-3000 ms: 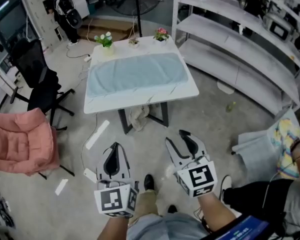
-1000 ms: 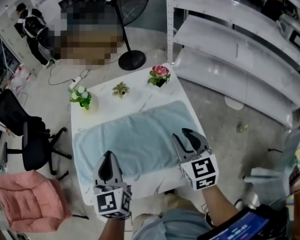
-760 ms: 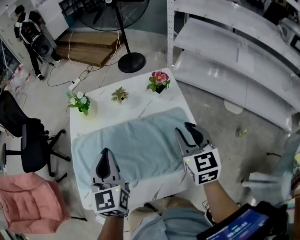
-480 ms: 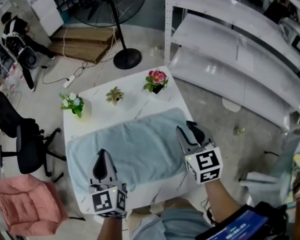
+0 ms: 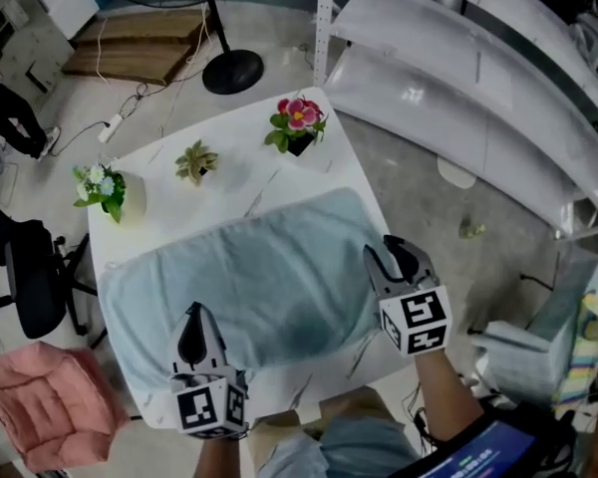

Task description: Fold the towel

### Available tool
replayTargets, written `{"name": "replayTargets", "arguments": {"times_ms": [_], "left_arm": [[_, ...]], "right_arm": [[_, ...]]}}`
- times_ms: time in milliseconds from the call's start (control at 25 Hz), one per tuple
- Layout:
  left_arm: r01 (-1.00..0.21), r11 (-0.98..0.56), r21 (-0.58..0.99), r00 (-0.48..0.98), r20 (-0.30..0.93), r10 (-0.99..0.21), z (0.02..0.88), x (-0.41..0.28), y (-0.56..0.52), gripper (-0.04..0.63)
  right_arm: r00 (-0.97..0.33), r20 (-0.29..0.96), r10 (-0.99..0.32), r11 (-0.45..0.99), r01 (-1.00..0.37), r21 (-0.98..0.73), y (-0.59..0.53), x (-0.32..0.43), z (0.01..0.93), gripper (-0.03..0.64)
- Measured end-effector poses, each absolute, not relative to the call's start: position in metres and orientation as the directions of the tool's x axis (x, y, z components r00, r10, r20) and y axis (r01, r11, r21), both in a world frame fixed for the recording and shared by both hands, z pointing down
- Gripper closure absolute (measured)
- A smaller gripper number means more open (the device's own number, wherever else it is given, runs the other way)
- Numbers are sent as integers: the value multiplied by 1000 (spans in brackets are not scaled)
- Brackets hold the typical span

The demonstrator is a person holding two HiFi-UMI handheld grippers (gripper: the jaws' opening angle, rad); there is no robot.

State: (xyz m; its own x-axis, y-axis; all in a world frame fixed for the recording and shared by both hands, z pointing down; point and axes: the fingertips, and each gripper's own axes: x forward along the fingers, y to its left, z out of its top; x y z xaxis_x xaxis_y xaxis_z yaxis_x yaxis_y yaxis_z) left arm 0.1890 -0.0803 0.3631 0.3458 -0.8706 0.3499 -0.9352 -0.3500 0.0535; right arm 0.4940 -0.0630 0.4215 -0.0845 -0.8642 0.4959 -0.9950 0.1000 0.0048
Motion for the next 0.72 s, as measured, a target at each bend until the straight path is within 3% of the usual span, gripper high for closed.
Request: {"name": "replayTargets", "arguments": {"times_ms": [560,720], "left_arm": [[-932,-348,96,352,461,-815,425,197,-82,589],[-935,-340,97,345,459,-819,426,194,-82,589]], "right_arm": [[-61,669,-740,93,-996,11,-47,522,504,468],[-49,695,-718,123,-991,58,-47,520,506,569]]}}
